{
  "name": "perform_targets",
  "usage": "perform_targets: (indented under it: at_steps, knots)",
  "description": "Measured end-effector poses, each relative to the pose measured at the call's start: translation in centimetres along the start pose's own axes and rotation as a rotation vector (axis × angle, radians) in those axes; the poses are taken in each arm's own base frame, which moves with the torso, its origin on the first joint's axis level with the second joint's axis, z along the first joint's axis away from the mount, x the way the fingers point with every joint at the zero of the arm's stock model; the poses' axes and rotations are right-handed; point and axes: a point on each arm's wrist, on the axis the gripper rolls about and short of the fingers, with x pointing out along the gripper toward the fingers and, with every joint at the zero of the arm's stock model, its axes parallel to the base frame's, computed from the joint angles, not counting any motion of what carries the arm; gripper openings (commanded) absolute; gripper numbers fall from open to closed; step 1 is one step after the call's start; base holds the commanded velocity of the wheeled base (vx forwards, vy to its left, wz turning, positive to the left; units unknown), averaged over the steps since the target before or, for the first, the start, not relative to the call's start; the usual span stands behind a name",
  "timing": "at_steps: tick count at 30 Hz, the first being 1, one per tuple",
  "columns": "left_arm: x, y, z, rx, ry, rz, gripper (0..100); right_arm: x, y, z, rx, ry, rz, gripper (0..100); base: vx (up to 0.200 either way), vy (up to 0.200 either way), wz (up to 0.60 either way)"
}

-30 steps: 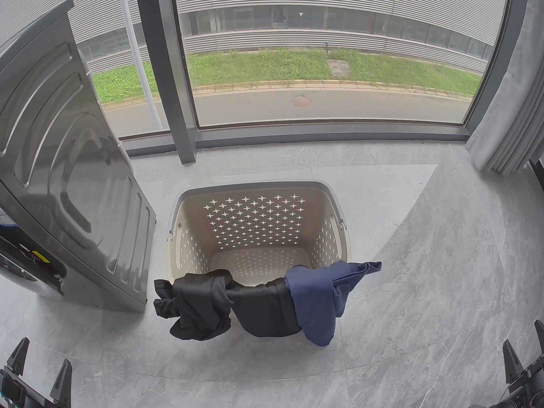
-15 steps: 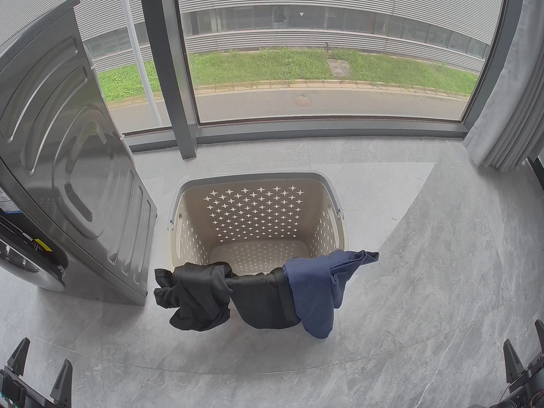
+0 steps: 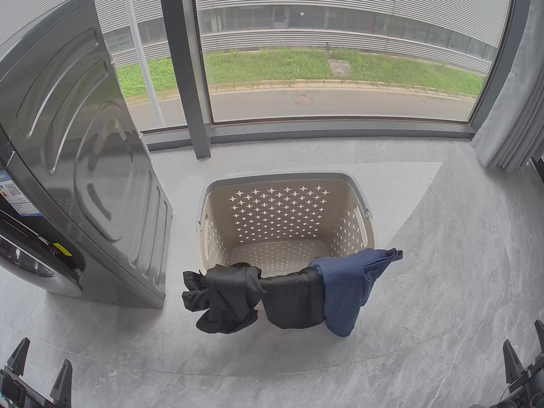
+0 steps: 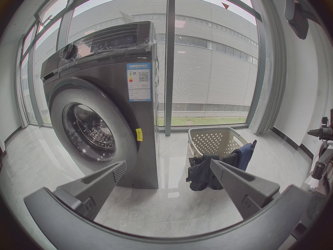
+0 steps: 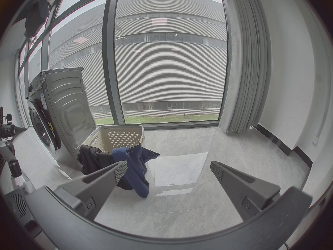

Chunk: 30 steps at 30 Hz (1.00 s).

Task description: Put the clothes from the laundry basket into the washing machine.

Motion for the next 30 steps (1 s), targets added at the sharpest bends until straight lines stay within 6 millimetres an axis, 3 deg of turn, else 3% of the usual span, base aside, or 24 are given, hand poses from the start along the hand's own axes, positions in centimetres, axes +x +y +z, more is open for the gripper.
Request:
perform_targets:
  at_steps: [30]
  knots:
    - [0.0,0.0,0.0,0.0,0.0,0.001,100,0.0,0.0,0.0,0.0,0.0,0.0,100,0.0,0.193,0.0]
